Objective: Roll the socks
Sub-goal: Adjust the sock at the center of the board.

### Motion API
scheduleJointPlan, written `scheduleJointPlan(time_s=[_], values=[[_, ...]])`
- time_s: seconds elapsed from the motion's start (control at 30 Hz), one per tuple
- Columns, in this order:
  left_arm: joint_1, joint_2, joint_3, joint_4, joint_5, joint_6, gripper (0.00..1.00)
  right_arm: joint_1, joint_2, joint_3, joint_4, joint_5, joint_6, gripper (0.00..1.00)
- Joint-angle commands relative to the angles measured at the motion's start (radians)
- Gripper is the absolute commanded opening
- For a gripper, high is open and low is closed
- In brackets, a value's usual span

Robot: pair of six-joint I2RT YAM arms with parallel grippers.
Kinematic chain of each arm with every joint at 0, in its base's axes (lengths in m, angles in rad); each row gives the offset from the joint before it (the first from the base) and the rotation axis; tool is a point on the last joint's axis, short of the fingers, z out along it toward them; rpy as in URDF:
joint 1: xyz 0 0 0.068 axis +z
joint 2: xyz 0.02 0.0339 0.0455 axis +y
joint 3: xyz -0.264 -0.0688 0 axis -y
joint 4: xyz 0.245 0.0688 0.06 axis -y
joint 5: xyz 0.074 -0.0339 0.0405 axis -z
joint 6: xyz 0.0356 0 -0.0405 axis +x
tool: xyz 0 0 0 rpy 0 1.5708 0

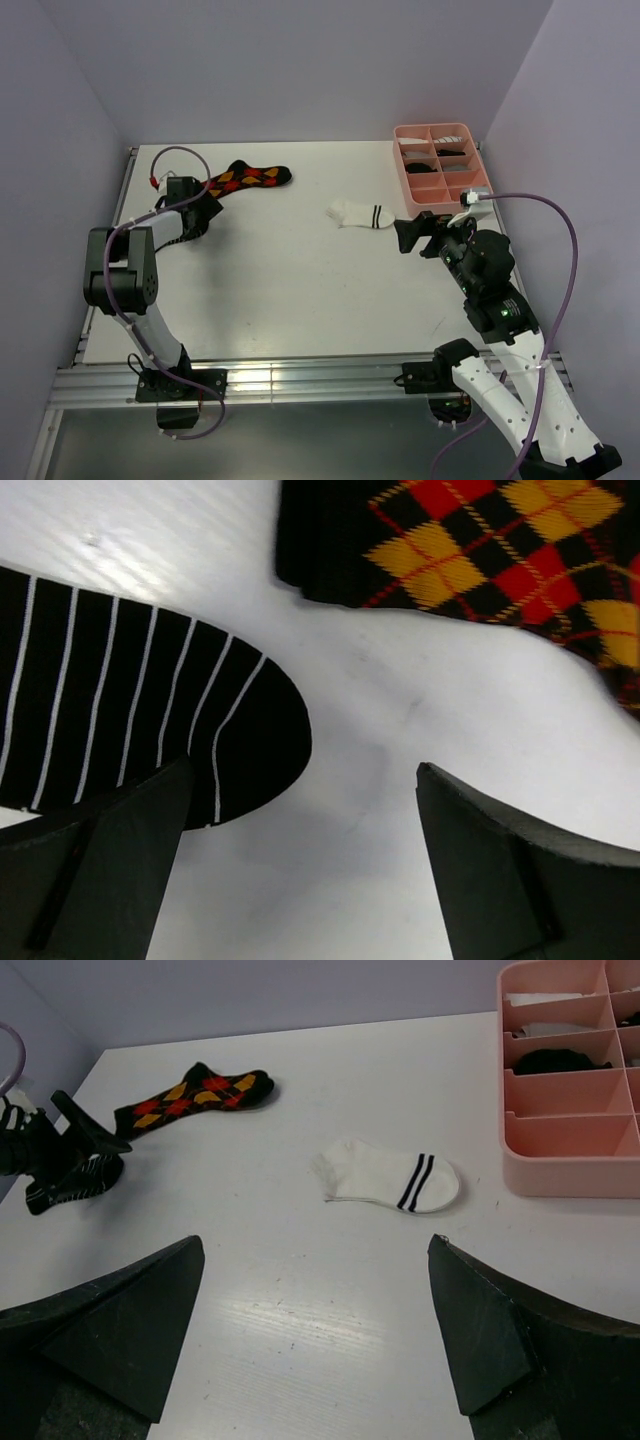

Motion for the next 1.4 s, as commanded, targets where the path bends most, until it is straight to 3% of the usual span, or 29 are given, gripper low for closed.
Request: scheduleJointPlan(time_s=[0.0, 0.2, 0.27, 0.4, 0.47, 0.6, 0.77, 1.07, 1.37], values=[[-0.007, 0.032, -0.002, 0.010, 0.178, -0.114, 0.99, 0.007, -0.001, 0.016, 0.023, -0.002, -0.024, 1.00], [-0.169, -0.026, -0.053, 0.074, 0.240, -0.317, 1.00, 0.007, -0.014, 0.010, 0.025, 0.015, -0.033, 1.00], [-0.279, -0.052, -0.044, 0.082, 0.220, -0.358, 0.99, 0.007, -0.015, 0.008, 0.025, 0.014, -0.035, 1.00], [-0.427, -0.124, 0.048, -0.005, 0.143, -0.331, 0.99, 0.007, -0.017, 0.016, 0.014, 0.003, -0.039, 1.00], [-0.436, -0.170, 0.079, -0.036, 0.056, -0.275, 0.99, 0.007, -0.024, 0.013, 0.015, -0.005, -0.041, 1.00], [-0.436, -0.181, 0.185, -0.128, -0.049, 0.008, 0.99, 0.007, -0.029, -0.001, 0.032, -0.034, -0.029, 0.99], [-0.404, -0.091, 0.249, -0.145, 0.066, 0.251, 0.94, 0.007, -0.011, 0.008, 0.032, -0.077, -0.013, 0.98], [-0.335, 0.090, 0.343, -0.193, 0.249, 0.339, 0.85, 0.007, -0.024, 0.014, 0.000, -0.089, 0.004, 0.98], [-0.304, 0.101, 0.234, -0.179, 0.235, 0.266, 0.84, 0.007, -0.023, 0.013, -0.006, -0.095, 0.016, 0.98]])
